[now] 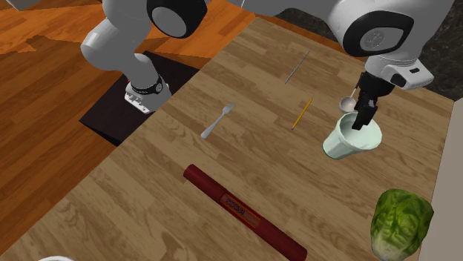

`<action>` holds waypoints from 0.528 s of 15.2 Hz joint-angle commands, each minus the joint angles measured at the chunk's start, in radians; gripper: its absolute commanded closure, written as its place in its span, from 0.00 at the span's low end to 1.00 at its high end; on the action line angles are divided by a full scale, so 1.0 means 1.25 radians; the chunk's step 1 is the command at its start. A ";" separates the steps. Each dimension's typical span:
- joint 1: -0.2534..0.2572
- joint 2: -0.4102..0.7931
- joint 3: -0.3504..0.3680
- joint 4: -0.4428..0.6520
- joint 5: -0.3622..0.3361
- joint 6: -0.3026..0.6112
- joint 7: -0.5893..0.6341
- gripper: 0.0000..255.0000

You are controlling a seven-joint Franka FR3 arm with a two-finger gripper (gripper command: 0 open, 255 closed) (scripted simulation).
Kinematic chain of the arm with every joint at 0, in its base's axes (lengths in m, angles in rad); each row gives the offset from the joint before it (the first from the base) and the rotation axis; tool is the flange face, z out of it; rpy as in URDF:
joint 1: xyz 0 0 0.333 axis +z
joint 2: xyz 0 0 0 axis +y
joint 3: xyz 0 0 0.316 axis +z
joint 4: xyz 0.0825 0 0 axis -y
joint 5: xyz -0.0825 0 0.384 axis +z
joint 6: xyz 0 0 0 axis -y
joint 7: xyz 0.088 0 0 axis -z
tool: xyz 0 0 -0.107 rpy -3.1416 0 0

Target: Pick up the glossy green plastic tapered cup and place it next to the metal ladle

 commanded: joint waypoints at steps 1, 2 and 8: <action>0.000 0.000 0.000 0.000 0.000 0.000 0.000 0.00; 0.002 -0.012 0.003 0.005 0.003 -0.017 -0.002 0.00; 0.011 -0.040 0.009 0.029 0.011 -0.070 -0.008 0.00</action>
